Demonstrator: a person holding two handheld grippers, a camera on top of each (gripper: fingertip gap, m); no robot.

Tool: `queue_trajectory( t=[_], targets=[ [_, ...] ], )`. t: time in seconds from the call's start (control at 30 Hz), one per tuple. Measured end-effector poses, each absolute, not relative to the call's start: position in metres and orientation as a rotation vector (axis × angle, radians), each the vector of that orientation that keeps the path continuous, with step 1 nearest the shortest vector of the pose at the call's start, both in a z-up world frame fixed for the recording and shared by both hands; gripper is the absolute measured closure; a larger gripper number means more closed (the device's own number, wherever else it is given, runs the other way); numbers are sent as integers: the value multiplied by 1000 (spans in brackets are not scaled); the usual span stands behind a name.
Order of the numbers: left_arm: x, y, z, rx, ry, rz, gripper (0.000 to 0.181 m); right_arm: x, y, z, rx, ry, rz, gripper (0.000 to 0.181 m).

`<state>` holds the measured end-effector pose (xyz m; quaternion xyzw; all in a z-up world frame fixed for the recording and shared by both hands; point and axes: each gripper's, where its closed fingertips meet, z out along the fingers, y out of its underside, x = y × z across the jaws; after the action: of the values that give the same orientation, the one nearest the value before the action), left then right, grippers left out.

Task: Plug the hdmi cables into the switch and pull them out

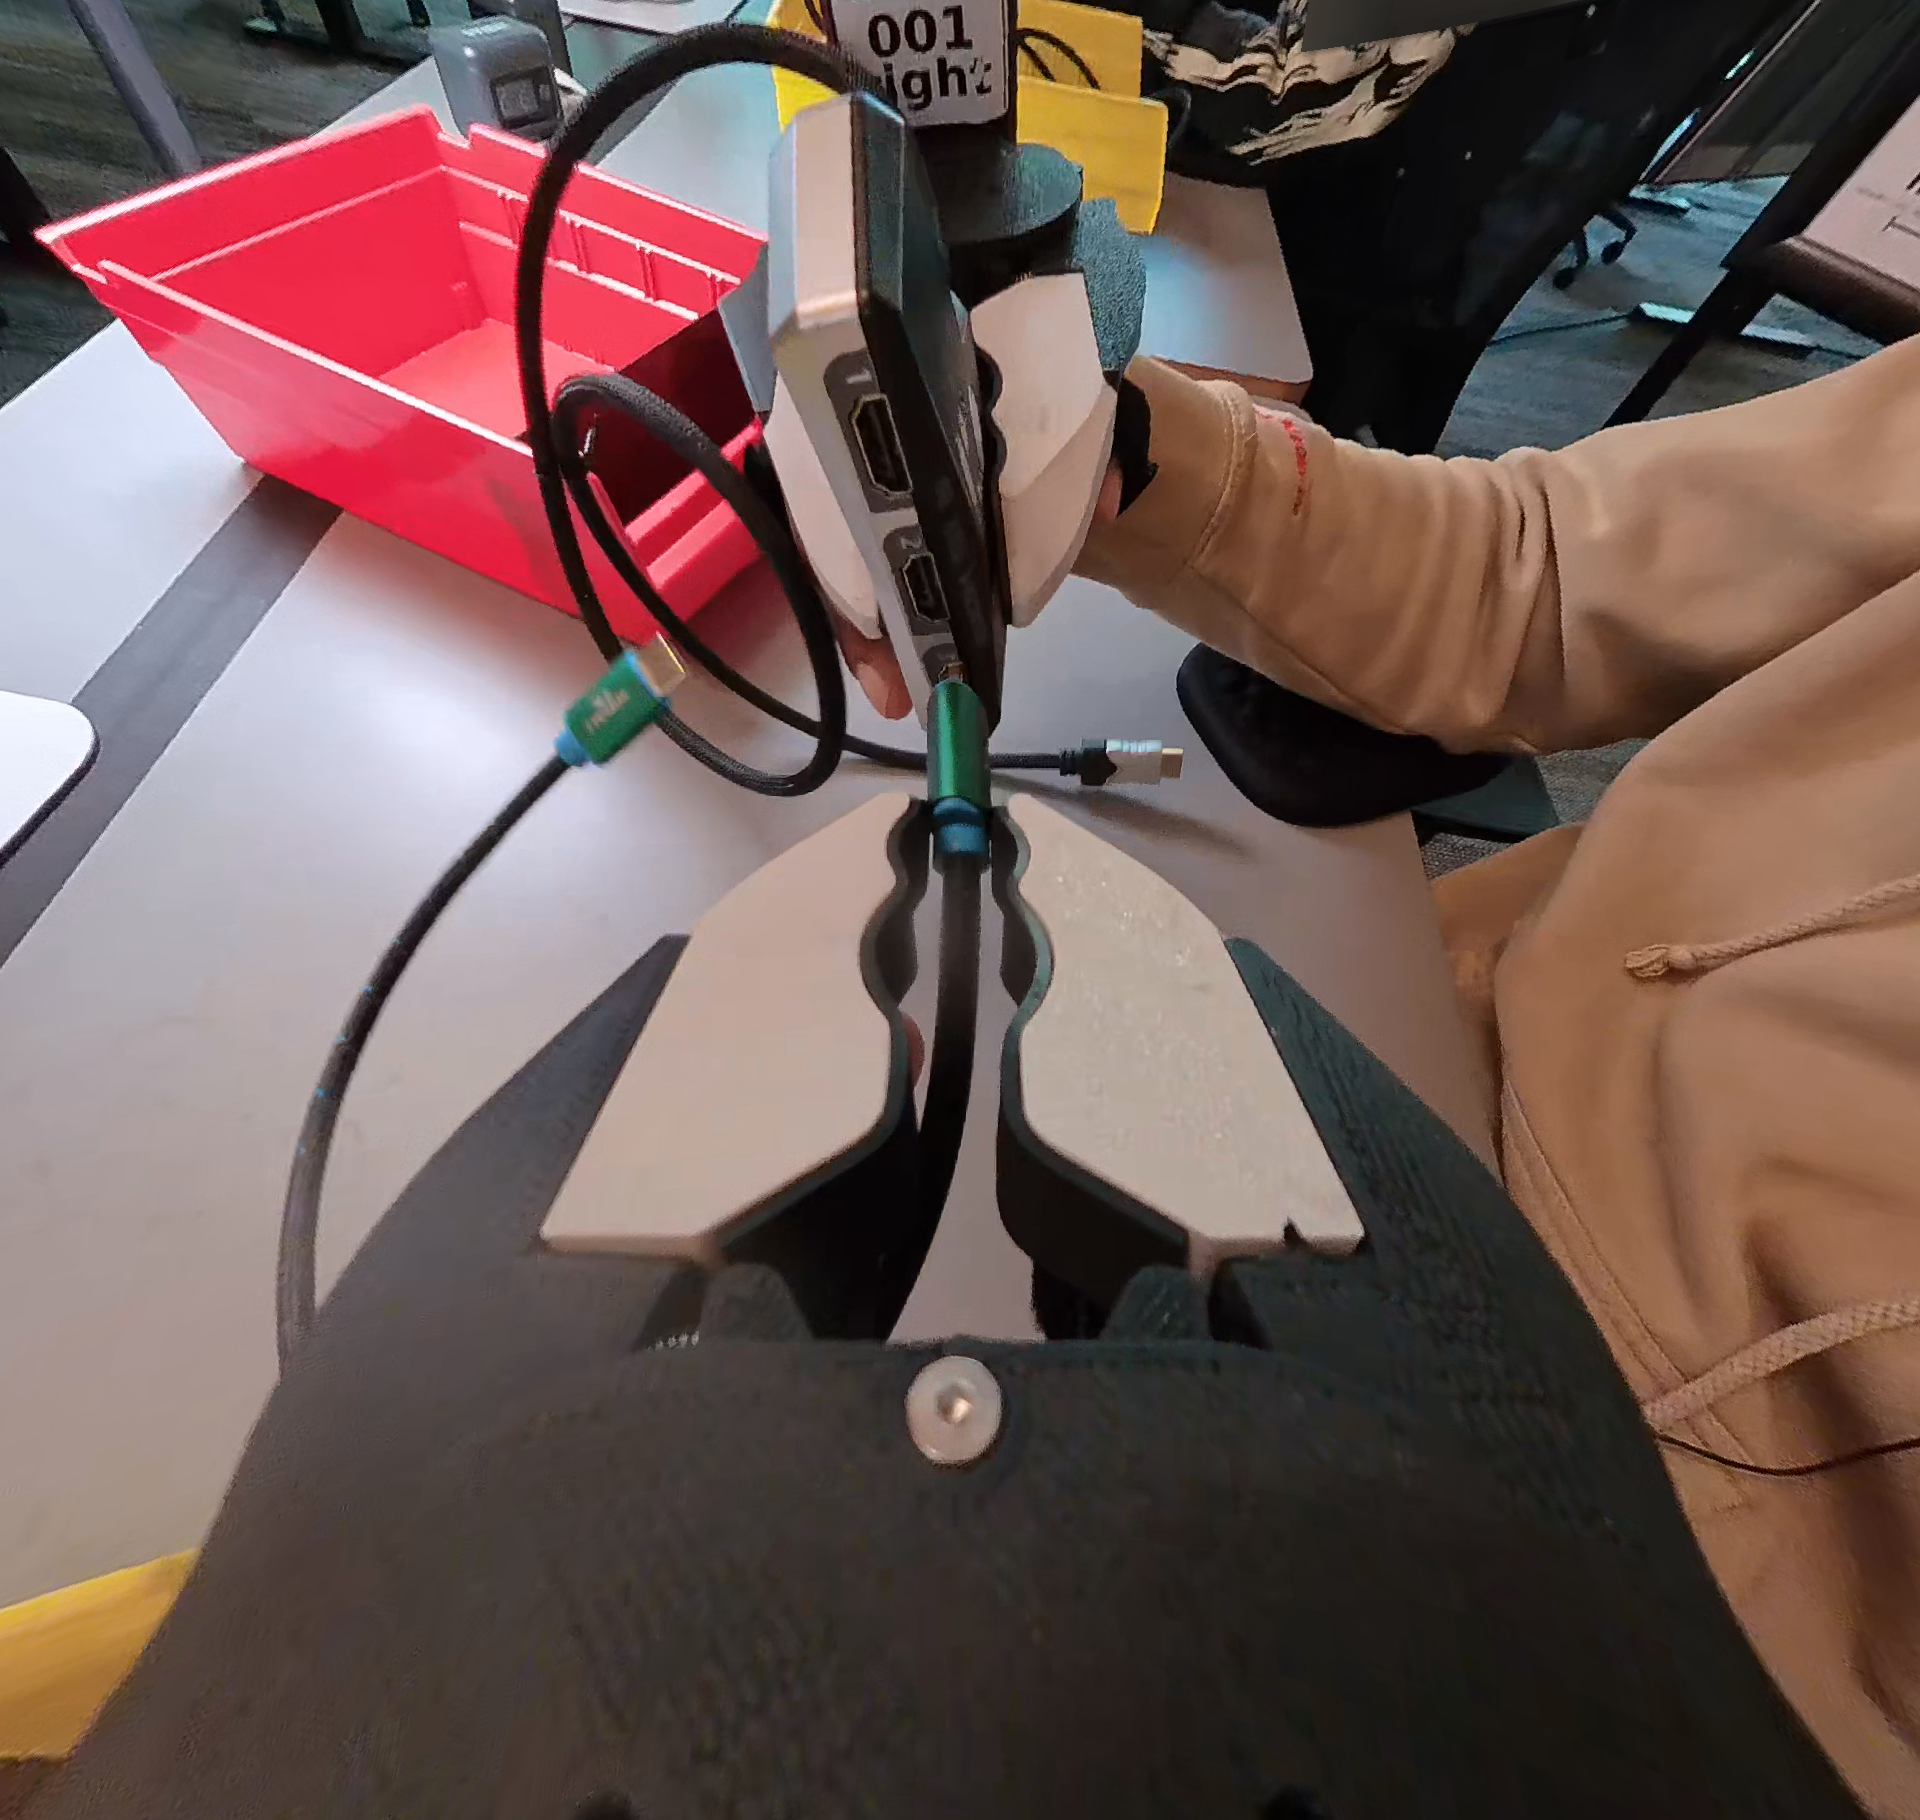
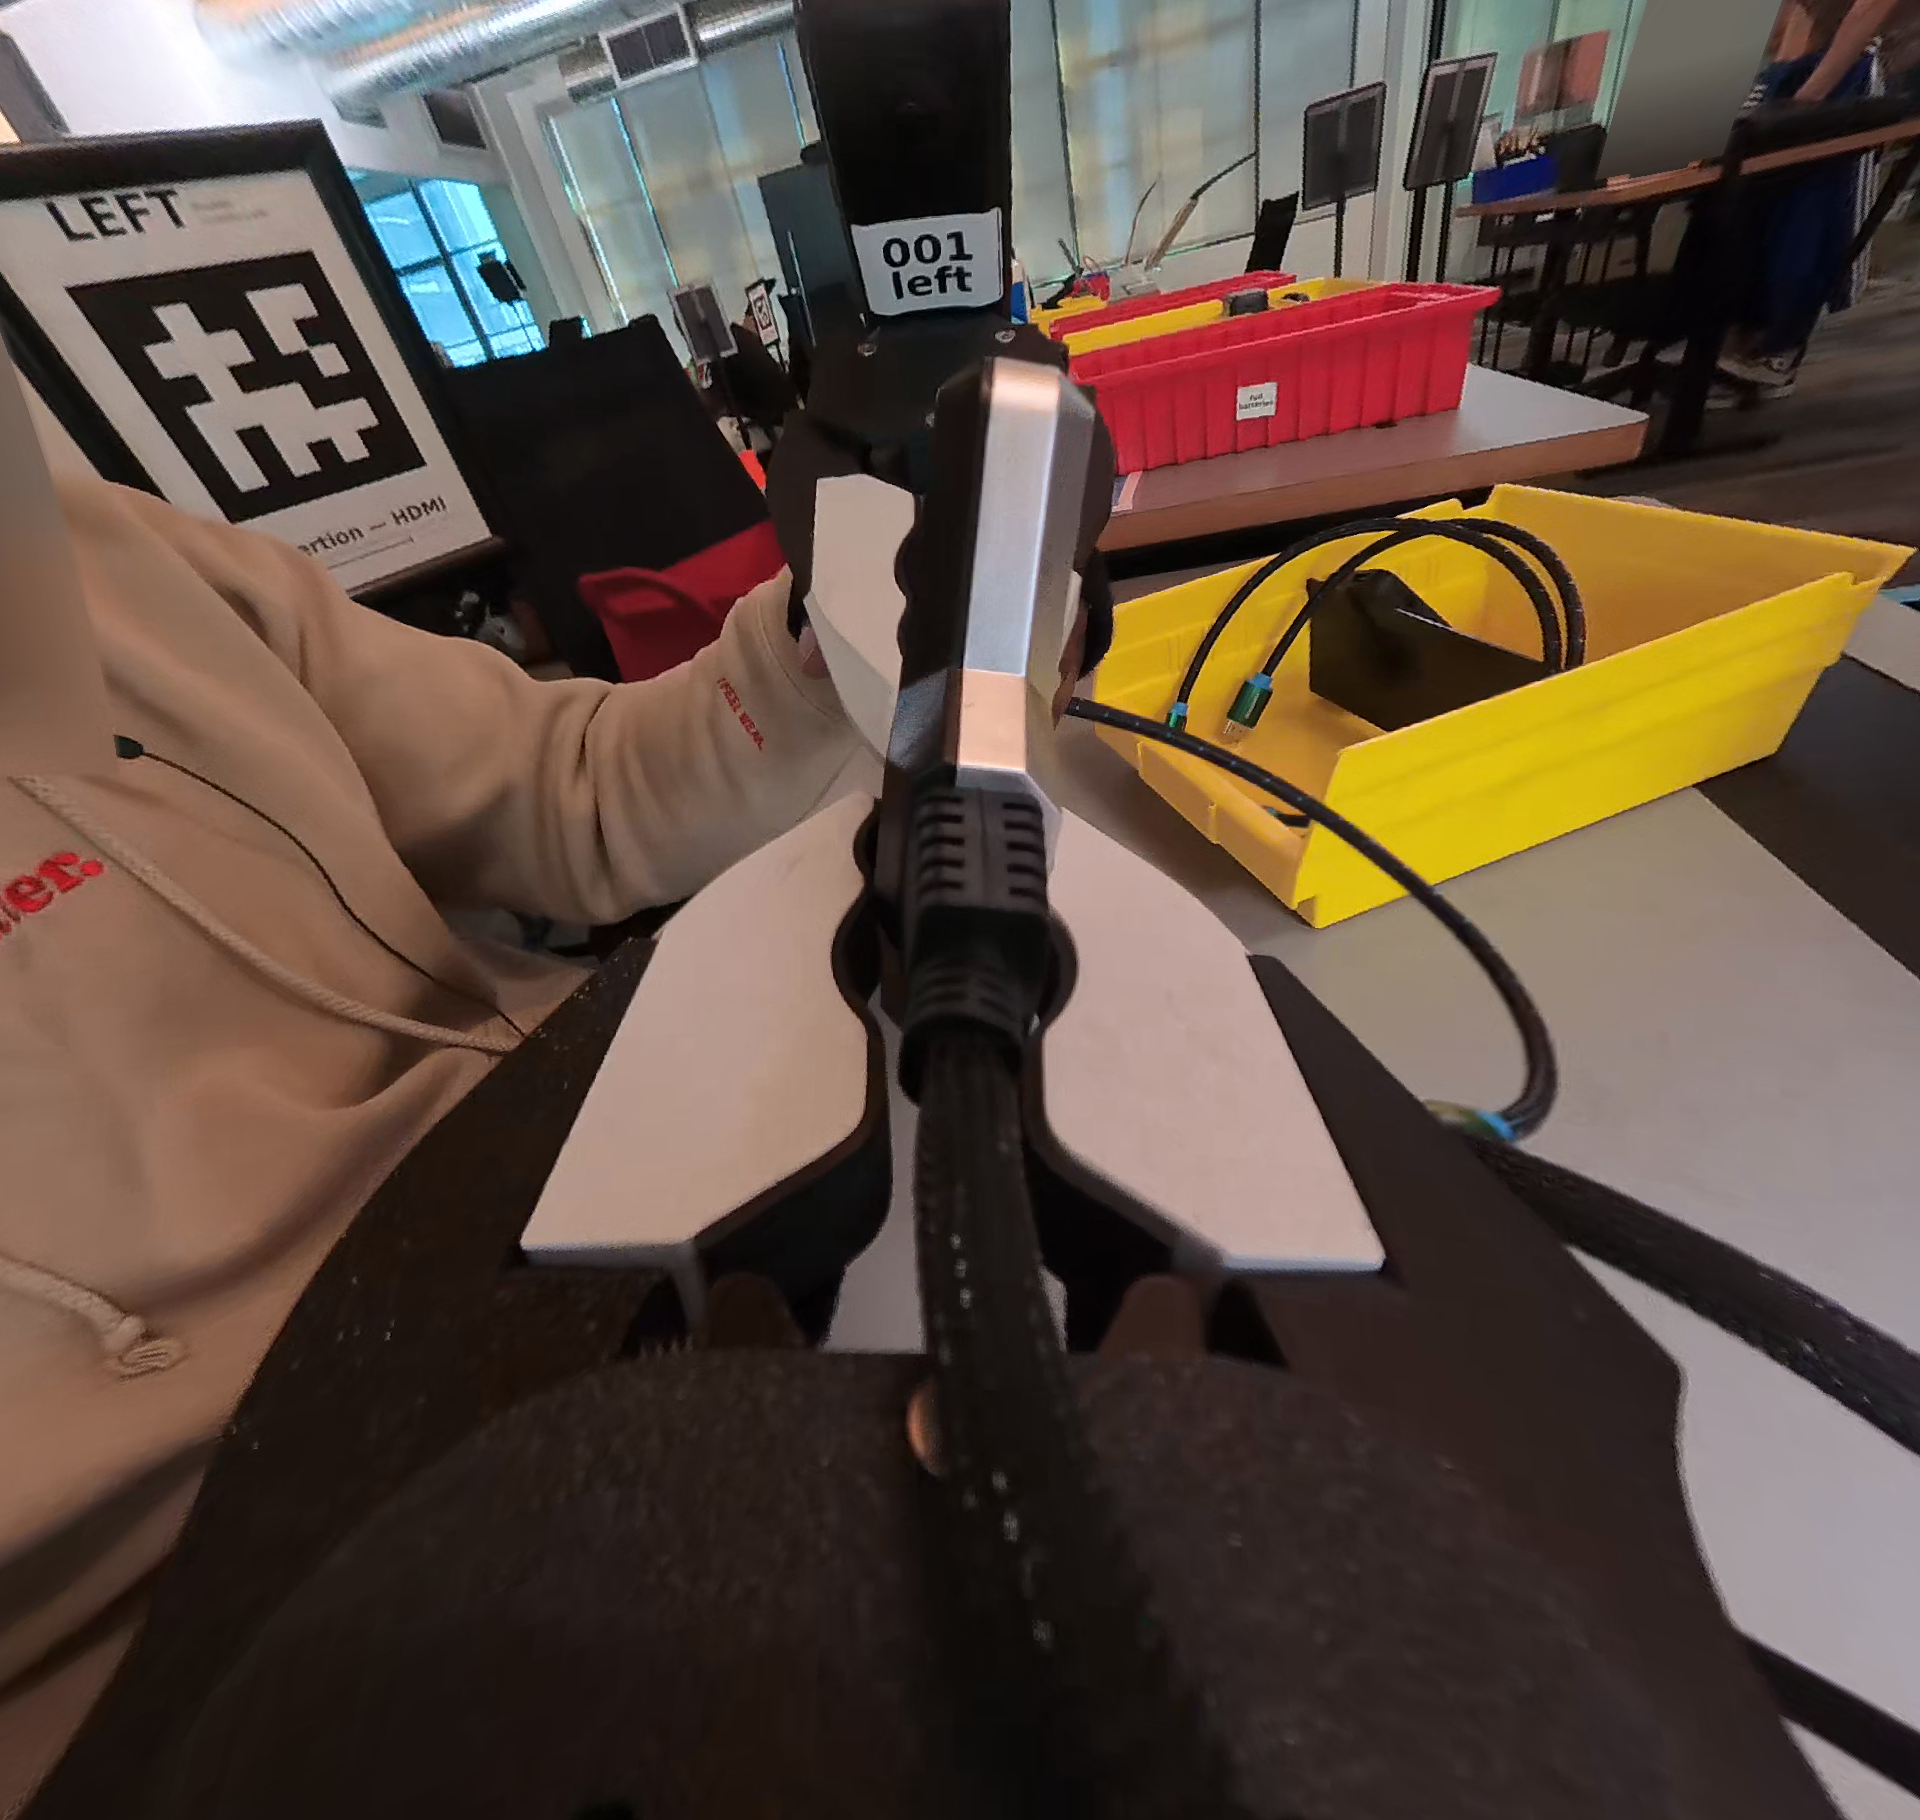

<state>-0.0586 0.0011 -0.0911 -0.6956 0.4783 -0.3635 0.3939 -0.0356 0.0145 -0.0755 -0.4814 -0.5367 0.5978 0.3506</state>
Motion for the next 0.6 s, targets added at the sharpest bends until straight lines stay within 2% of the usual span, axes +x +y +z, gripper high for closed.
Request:
queue_trajectory(
  t=[0.6],
  targets=[
    [-45, 4, -100, -1786, 1174, -1024, 169, -33, 17, -83, -1252, -1354, 1690, 159]
  ],
)
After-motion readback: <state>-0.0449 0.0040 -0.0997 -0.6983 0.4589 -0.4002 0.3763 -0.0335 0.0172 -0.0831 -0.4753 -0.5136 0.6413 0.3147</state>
